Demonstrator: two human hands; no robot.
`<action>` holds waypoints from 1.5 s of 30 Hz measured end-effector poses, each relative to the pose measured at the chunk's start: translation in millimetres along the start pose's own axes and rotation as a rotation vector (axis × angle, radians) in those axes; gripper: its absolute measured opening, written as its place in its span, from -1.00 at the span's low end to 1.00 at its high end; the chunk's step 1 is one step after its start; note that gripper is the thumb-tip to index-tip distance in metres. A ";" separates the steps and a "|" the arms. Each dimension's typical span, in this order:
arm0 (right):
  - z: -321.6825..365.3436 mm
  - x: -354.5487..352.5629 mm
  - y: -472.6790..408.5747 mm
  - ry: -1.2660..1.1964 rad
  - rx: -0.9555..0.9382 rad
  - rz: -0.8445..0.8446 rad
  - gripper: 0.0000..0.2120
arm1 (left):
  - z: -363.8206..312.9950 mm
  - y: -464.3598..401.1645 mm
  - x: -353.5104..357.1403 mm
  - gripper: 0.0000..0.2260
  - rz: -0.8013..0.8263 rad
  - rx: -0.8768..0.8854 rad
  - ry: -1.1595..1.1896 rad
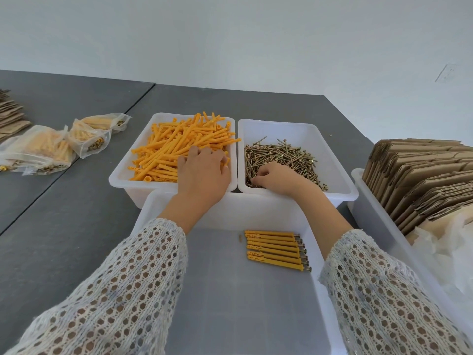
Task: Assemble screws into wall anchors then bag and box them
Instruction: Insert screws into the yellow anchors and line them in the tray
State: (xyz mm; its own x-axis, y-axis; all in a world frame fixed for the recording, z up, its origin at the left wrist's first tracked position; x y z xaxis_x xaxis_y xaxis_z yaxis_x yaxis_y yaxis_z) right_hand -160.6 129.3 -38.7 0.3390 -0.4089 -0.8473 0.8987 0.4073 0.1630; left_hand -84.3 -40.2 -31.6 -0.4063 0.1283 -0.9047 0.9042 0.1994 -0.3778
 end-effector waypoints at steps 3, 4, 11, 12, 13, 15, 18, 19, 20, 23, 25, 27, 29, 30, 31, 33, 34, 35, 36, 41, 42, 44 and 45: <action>-0.7 -1.0 -0.1 -0.027 -0.004 -0.013 -0.83 | 0.5 0.1 0.2 -0.76 0.006 0.015 0.039; -1.2 -1.1 -0.2 -0.033 -0.001 -0.021 -0.83 | 0.4 0.4 0.1 -0.76 0.009 0.018 0.050; -4.4 -2.3 -1.0 -0.103 0.030 -0.160 -0.68 | -6.3 3.8 -3.5 -0.78 -0.141 0.078 0.064; -4.7 -3.0 -0.4 -0.119 0.031 -0.182 -0.69 | -8.2 4.6 -4.5 -0.79 -0.175 0.094 0.070; -5.2 -3.9 0.1 -0.136 0.034 -0.207 -0.72 | -10.5 5.6 -5.4 -0.79 -0.201 0.115 0.079; -4.7 -5.7 1.6 -0.165 0.032 -0.276 -0.78 | -15.7 7.5 -7.0 -0.76 -0.221 0.171 0.090; 2.0 -9.2 4.8 -0.136 -0.034 -0.454 -0.70 | -24.1 10.1 -10.3 -0.68 -0.228 0.253 0.116; 5.8 -10.6 6.6 -0.113 -0.064 -0.523 -0.66 | -26.7 10.9 -11.6 -0.65 -0.237 0.275 0.129; 9.5 -11.9 8.8 -0.101 -0.094 -0.585 -0.64 | -29.1 11.8 -12.7 -0.64 -0.244 0.297 0.142; 16.9 -13.6 14.6 -0.115 -0.171 -0.689 -0.62 | -37.9 16.7 -13.2 -0.64 -0.254 0.381 0.246; 19.2 -13.5 16.8 -0.139 -0.217 -0.694 -0.66 | -44.7 21.0 -11.0 -0.69 -0.257 0.435 0.324; 19.7 -13.7 17.3 -0.184 -0.256 -0.686 -0.75 | -50.4 24.8 -6.4 -0.79 -0.234 0.475 0.350; 19.0 -14.0 16.9 -0.207 -0.262 -0.690 -0.84 | -51.9 26.2 -0.9 -0.89 -0.196 0.495 0.364; 18.0 -14.1 16.6 -0.217 -0.257 -0.696 -0.87 | -51.3 25.9 1.5 -0.89 -0.184 0.488 0.365; 16.8 -14.1 16.1 -0.231 -0.251 -0.704 -0.87 | -50.4 25.5 3.8 -0.88 -0.179 0.476 0.364; 15.7 -13.9 15.6 -0.249 -0.241 -0.718 -0.84 | -49.2 24.3 6.7 -0.89 -0.172 0.443 0.364; 15.7 -13.6 15.6 -0.254 -0.235 -0.723 -0.83 | -48.9 23.6 7.5 -0.92 -0.166 0.426 0.364; 15.9 -13.4 15.8 -0.260 -0.229 -0.728 -0.81 | -48.3 22.8 8.2 -0.95 -0.165 0.411 0.360; 16.0 -13.3 16.0 -0.267 -0.227 -0.733 -0.80 | -47.9 22.0 8.6 -0.95 -0.171 0.396 0.351; 15.5 -13.5 16.8 -0.195 -0.245 -0.730 -0.78 | -45.5 21.4 8.1 -0.89 -0.227 0.343 0.265; 15.6 -14.1 17.0 -0.179 -0.229 -0.740 -0.77 | -45.3 21.1 8.5 -0.83 -0.236 0.333 0.237; 15.7 -16.2 17.8 -0.190 -0.202 -0.776 -0.74 | -44.8 20.9 9.1 -0.76 -0.254 0.321 0.176; 16.2 -17.0 18.4 -0.199 -0.204 -0.790 -0.74 | -44.2 20.9 8.7 -0.75 -0.264 0.318 0.152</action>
State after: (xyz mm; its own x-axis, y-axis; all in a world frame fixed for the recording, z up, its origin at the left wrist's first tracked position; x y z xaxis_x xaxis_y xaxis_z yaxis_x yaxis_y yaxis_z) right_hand -145.3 130.5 -13.1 -0.3088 -0.7645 -0.5659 0.8311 0.0725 -0.5514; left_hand -74.8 8.0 -38.7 -0.6220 0.2598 -0.7386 0.7526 -0.0617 -0.6555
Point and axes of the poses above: each hand's wrist, its own y-axis away from the middle knuckle, its own x-axis out of the palm, z = x × y, the point moved 2 cm from there along -y, towards the middle knuckle, and after that the axes turned 3 degrees about -y, right-handed, at the moved point
